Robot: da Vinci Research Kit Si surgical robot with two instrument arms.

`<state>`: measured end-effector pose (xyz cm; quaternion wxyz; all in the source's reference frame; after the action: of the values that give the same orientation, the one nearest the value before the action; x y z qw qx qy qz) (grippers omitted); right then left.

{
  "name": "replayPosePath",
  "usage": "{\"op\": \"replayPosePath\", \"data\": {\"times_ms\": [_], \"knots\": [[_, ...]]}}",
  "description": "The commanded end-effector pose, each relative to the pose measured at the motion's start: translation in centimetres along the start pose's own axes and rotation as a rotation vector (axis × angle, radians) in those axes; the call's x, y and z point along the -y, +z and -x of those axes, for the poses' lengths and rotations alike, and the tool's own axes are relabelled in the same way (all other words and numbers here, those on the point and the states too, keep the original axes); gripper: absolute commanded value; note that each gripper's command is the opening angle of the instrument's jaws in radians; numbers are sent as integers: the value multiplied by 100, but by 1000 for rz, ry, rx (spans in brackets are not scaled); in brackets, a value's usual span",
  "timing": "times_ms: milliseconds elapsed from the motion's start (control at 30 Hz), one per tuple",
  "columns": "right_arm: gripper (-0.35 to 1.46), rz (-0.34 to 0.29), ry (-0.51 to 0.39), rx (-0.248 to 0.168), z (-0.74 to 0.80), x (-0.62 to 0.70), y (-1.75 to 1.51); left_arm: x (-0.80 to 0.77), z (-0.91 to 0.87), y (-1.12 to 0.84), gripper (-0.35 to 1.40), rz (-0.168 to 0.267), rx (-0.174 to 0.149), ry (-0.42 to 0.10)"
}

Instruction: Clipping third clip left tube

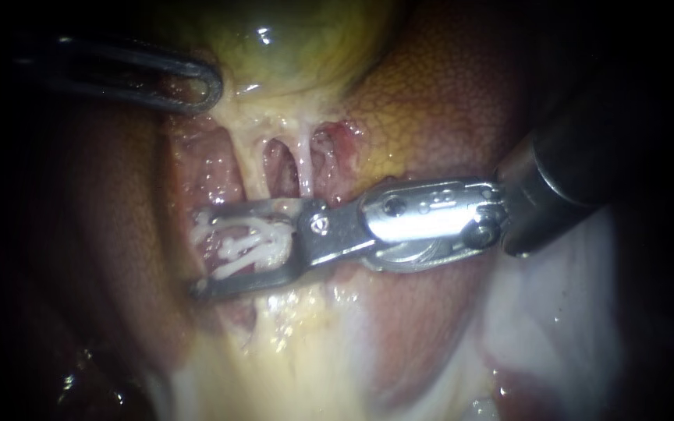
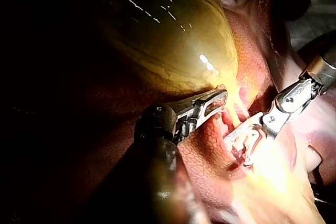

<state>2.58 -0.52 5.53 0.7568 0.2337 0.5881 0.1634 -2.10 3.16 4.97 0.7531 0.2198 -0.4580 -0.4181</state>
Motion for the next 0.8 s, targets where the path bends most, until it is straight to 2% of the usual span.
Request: {"op": "replayPosePath", "data": {"times_ms": [33, 167, 300, 467, 633, 800], "knots": [[41, 0, 0, 0, -1, 0, 0, 0, 0, 0, -35, 0, 0, 0], [41, -2, 9, -2, -6, 2, -4, 0, 0, 0, -35, 0, 0, 0], [41, -8, 16, -1, -18, 6, -15, 0, 0, 0, -35, 0, 0, 0], [42, -22, 22, -13, -35, 9, -42, -1, 0, 0, -35, -1, 0, 0], [42, -30, 34, -37, -51, 7, -70, -1, 0, -1, -35, -1, 0, 0], [43, -39, 35, -37, -50, 6, -87, -1, 0, -1, -35, -1, 0, 0]]}}
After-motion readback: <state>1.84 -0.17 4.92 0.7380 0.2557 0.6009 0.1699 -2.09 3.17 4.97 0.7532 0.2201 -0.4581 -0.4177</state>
